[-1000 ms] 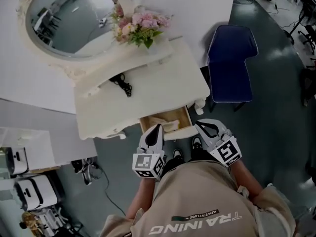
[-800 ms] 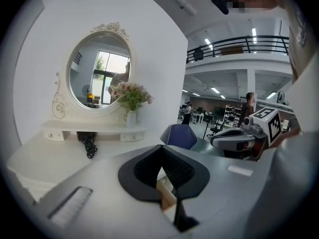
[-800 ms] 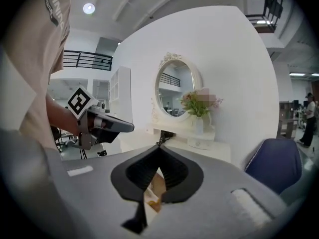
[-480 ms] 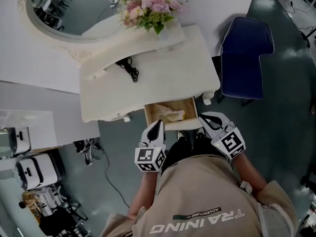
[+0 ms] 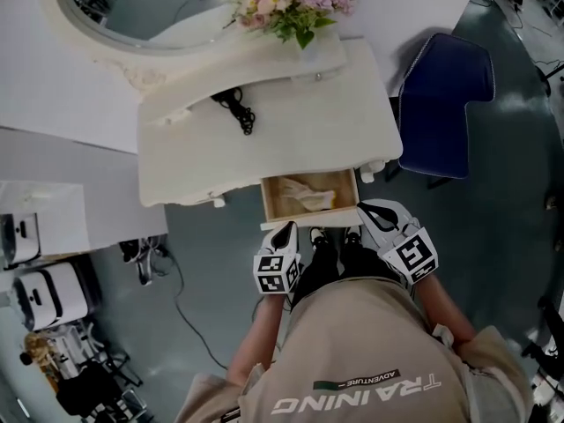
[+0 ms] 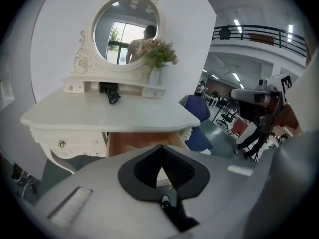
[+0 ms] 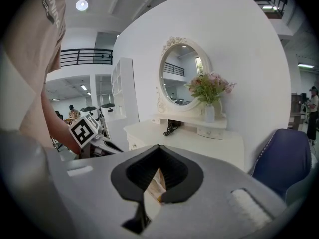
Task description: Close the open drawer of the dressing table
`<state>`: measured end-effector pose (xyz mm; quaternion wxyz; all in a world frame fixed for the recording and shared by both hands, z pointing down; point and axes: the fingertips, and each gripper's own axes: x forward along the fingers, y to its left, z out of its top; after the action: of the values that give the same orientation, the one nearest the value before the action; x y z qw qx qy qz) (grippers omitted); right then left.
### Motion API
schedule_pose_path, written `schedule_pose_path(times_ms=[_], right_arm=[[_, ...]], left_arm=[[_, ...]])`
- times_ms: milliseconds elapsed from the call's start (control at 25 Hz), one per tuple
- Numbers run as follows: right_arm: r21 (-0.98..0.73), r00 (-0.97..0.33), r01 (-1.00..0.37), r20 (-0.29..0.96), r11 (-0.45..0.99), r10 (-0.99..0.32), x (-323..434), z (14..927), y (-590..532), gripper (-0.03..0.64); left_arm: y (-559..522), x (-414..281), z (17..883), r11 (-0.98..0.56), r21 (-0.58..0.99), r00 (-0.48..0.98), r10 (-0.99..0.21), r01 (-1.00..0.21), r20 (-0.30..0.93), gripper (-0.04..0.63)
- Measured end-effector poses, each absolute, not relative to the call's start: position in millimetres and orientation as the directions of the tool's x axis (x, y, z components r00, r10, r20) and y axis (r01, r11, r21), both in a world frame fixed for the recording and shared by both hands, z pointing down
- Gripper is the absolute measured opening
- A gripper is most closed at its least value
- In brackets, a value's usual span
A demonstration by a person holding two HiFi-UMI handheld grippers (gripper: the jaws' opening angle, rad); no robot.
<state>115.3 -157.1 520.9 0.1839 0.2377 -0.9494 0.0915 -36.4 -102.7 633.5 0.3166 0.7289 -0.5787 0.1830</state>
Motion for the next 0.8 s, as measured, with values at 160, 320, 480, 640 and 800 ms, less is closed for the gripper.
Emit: schedule_pose_path(times_ms=[160, 320, 480, 640, 800], right_arm=[[-0.109, -0.816, -0.49, 0.408, 0.865, -0.41, 105, 526, -158, 0.003], [-0.13, -0.811, -0.495, 0.424, 0.859, -0.403, 98, 530, -156, 0.003], [-0.179, -0.813, -0.506, 0.424, 0.844, -0.398, 95, 531, -155, 0.003], [-0.152, -0.801, -0.517, 0.433, 0.843, -0.413, 92, 529, -160, 0.003], [-0.138, -0.79, -0.527, 0.443, 0.839, -0.424, 92, 526, -163, 0.003]], left_arm=[[-92, -49, 670, -0.096, 0.271, 0.261, -0.688, -0.958, 0.677, 0.017], [-83, -55, 702, -0.085, 0.28, 0.267, -0.64, -0.956, 0.721, 0.017], [-69, -58, 737, -0.076, 0.283, 0.274, -0.57, -0.956, 0.775, 0.017], [-64, -63, 758, -0.077, 0.283, 0.279, -0.53, -0.956, 0.801, 0.017], [-63, -66, 770, -0.066, 0.291, 0.283, -0.506, -0.954, 0.815, 0.018]])
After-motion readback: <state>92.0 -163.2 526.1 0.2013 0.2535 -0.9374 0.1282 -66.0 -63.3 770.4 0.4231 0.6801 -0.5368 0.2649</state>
